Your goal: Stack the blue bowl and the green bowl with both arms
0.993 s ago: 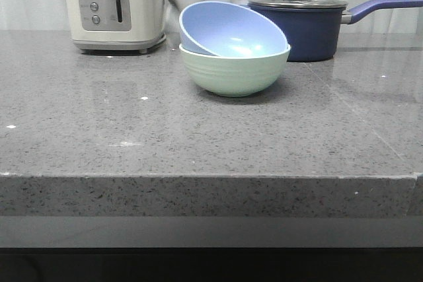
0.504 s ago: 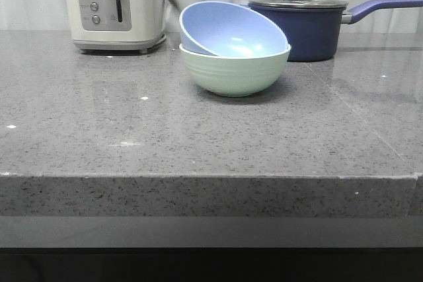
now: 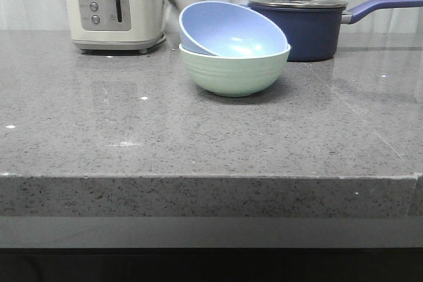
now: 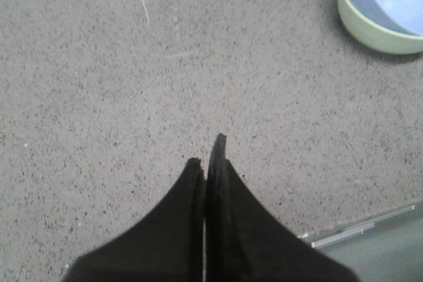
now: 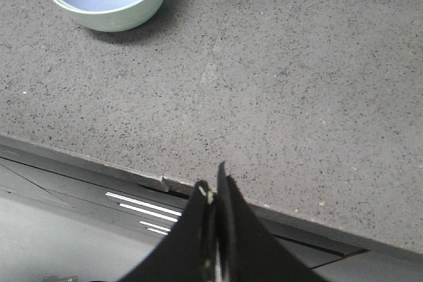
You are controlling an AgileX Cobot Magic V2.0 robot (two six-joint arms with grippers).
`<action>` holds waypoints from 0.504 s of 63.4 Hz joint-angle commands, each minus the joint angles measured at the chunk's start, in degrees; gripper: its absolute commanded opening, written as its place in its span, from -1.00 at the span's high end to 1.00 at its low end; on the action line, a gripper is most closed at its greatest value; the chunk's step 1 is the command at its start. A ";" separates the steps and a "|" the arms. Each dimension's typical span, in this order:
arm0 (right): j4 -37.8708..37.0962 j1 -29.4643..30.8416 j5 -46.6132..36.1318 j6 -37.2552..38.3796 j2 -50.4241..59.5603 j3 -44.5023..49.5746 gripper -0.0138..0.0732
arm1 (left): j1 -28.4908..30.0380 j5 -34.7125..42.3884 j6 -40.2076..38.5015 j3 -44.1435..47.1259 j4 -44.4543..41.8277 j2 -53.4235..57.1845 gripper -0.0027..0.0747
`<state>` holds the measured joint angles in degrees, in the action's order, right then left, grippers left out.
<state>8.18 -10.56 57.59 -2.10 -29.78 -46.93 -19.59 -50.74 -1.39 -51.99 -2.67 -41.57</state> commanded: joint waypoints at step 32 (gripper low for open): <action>-0.39 0.24 -3.90 0.06 -0.22 -1.20 0.83 | 15.10 40.93 1.75 40.50 8.25 37.10 0.98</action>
<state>8.06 -10.56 57.59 -2.10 -29.78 -46.93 -5.45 -16.87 0.00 -13.50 3.85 -7.14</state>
